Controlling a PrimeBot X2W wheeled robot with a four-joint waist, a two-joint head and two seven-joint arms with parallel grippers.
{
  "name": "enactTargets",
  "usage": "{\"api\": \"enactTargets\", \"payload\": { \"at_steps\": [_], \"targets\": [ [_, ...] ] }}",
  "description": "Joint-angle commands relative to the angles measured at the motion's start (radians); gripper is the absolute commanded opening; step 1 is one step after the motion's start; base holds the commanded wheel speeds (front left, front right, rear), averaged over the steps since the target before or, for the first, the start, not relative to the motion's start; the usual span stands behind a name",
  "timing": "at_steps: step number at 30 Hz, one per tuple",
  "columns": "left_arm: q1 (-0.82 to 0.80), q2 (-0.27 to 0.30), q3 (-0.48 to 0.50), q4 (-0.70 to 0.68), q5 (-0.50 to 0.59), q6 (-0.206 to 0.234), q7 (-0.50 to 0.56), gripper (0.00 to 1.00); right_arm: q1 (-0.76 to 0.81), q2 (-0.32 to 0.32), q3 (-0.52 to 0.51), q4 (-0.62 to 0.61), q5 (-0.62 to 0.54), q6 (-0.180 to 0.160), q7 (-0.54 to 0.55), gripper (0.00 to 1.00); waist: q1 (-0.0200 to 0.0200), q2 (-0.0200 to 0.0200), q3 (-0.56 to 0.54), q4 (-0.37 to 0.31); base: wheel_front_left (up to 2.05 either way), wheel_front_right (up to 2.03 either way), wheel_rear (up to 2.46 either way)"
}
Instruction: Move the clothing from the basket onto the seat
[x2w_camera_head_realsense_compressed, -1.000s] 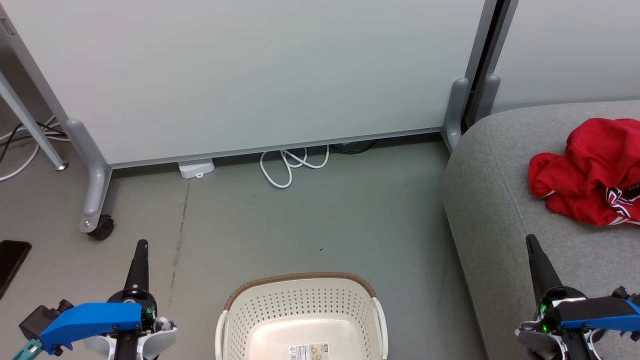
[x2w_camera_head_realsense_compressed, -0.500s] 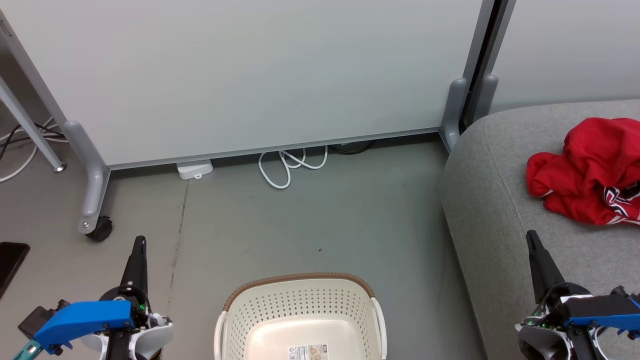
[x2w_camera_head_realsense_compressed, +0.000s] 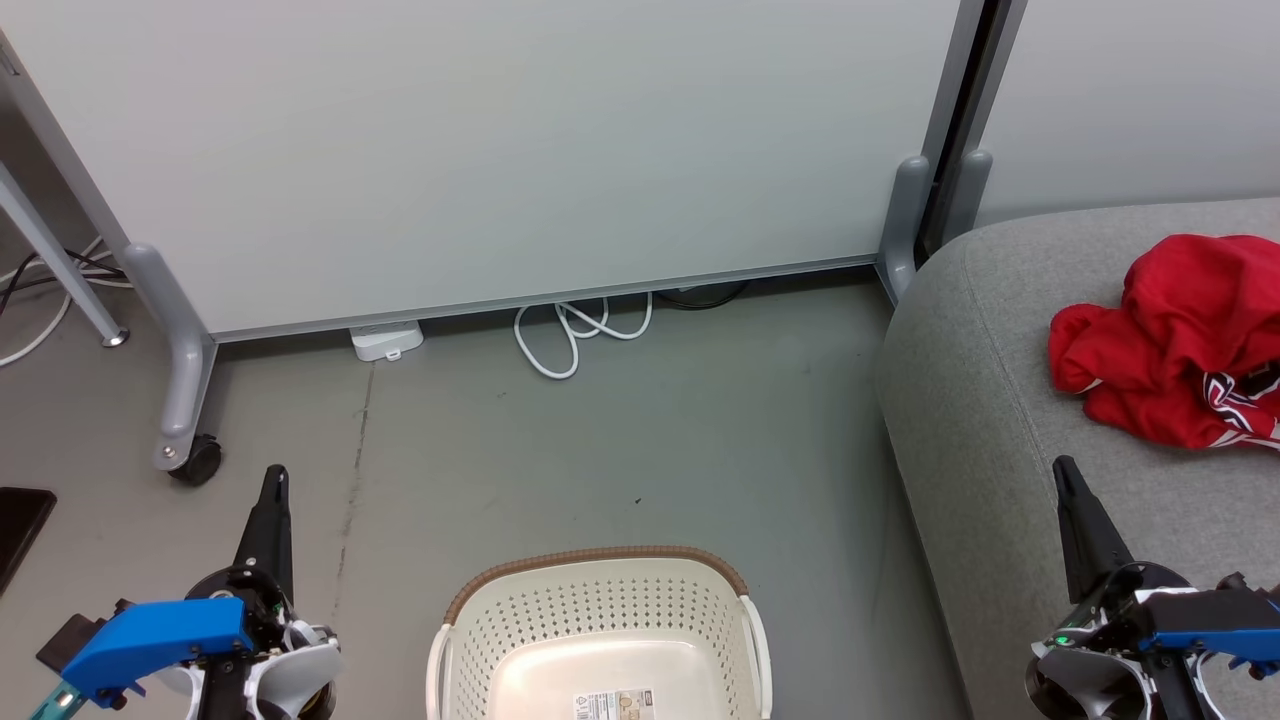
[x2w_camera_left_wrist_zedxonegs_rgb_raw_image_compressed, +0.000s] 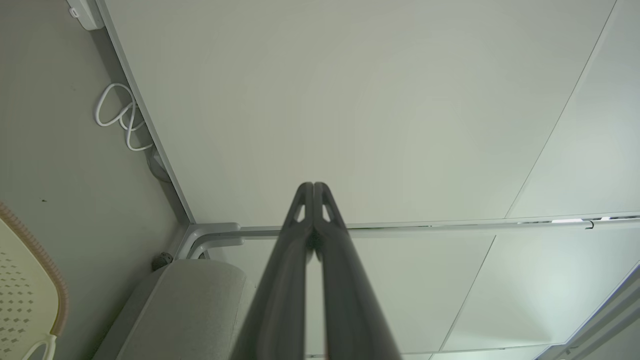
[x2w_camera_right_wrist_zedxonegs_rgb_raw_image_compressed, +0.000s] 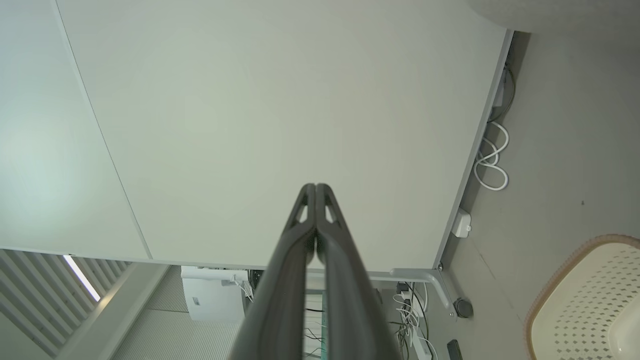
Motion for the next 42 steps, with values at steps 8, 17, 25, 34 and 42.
{"api": "enactTargets", "payload": {
  "at_steps": [8,17,25,34,42],
  "targets": [
    [-0.012,-0.001,0.003,-0.004,-0.006,-0.009,0.005,0.0,-0.014,-0.005,-0.002,-0.003,0.007,0.001,0.003,0.0,0.0,-0.0001,0.0,0.0,0.0,0.0,0.0],
    [-0.012,-0.001,0.003,-0.004,-0.006,-0.009,0.005,0.0,-0.014,-0.005,-0.002,-0.003,0.007,0.001,0.003,0.0,0.0,-0.0001,0.0,0.0,0.0,0.0,0.0],
    [-0.012,-0.001,0.003,-0.004,-0.006,-0.009,0.005,0.0,-0.014,-0.005,-0.002,-0.003,0.007,0.001,0.003,0.0,0.0,-0.0001,0.0,0.0,0.0,0.0,0.0],
    [-0.012,-0.001,0.003,-0.004,-0.006,-0.009,0.005,0.0,-0.014,-0.005,-0.002,-0.003,0.007,0.001,0.003,0.0,0.0,-0.0001,0.0,0.0,0.0,0.0,0.0],
    [-0.012,-0.001,0.003,-0.004,-0.006,-0.009,0.005,0.0,-0.014,-0.005,-0.002,-0.003,0.007,0.001,0.003,0.0,0.0,-0.0001,0.0,0.0,0.0,0.0,0.0]
  ]
}}
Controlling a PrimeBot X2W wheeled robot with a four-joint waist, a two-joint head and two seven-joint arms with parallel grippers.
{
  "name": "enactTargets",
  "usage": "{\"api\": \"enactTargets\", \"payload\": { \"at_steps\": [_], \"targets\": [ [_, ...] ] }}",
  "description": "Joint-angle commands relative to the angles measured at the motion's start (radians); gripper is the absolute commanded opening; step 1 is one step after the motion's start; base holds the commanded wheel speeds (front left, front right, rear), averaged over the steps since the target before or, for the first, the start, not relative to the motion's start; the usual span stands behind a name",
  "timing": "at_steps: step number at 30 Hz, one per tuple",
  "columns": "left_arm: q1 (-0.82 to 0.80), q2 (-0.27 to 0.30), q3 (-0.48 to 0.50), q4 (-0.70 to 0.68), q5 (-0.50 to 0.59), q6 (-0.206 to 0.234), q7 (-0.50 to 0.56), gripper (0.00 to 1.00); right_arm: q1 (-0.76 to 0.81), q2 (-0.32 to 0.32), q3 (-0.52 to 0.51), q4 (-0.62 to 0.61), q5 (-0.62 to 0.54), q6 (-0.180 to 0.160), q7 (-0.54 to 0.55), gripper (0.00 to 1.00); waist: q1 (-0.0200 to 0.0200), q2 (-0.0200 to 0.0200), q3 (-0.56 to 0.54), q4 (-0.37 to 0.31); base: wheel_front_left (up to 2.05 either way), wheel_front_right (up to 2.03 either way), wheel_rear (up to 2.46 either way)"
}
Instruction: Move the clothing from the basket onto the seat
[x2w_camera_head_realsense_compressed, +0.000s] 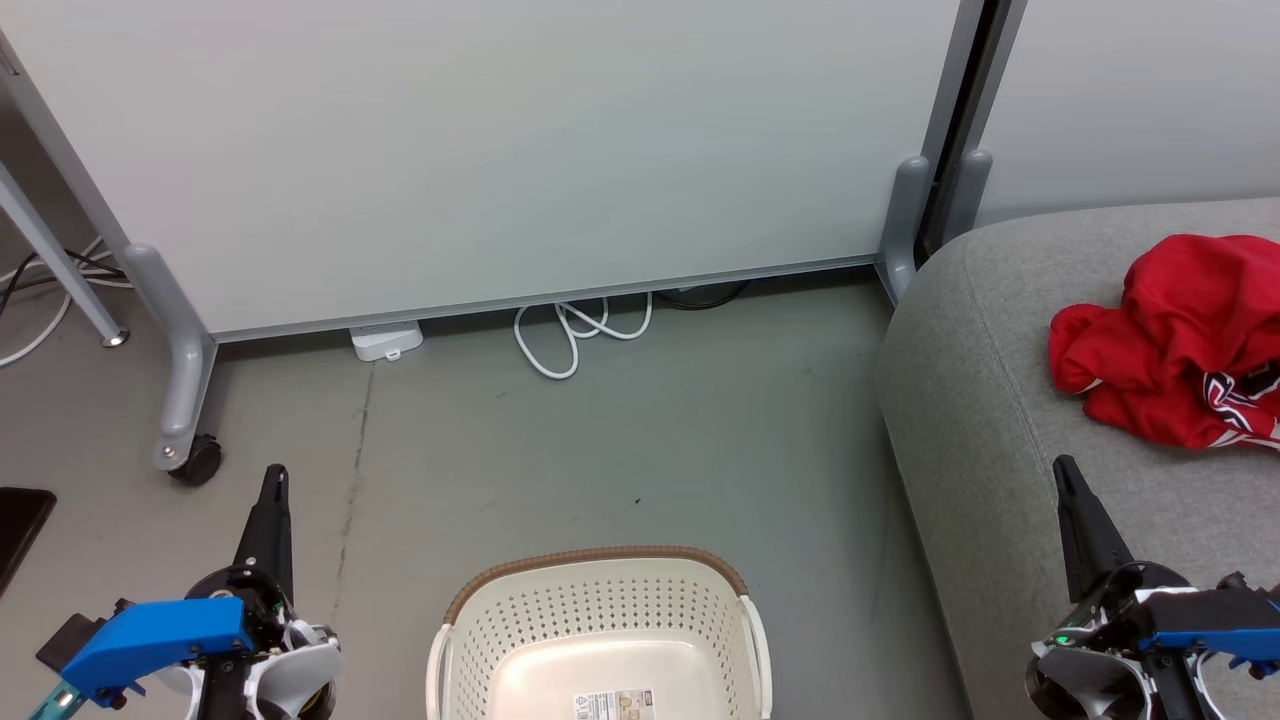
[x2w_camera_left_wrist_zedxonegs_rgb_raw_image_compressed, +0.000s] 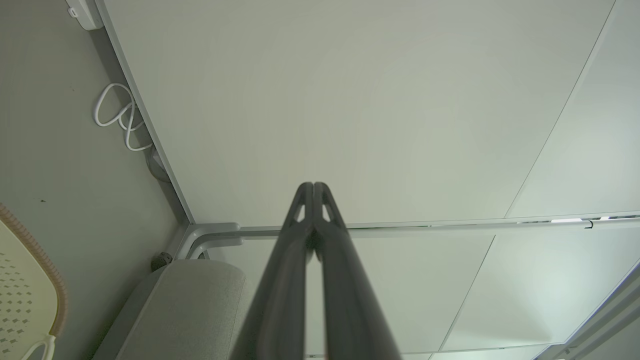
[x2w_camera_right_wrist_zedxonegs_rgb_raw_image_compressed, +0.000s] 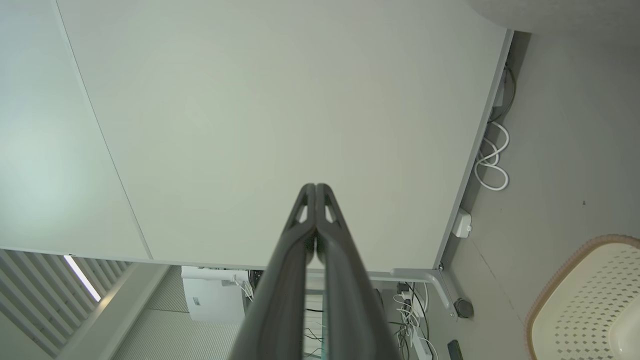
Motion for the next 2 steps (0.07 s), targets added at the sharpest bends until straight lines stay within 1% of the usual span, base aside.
{"api": "enactTargets", "payload": {
  "at_steps": [1,2],
  "targets": [
    [-0.01,-0.001,0.002,-0.004,-0.002,-0.009,0.004,0.0,-0.013,-0.005,-0.001,-0.003,0.003,0.001,0.002,0.0,0.0,0.0,0.0,0.0,0.0,0.0,0.0],
    [-0.01,-0.001,0.002,-0.004,-0.002,-0.009,0.004,0.0,-0.013,-0.005,-0.001,-0.003,0.003,0.001,0.002,0.0,0.0,0.0,0.0,0.0,0.0,0.0,0.0]
  ]
}}
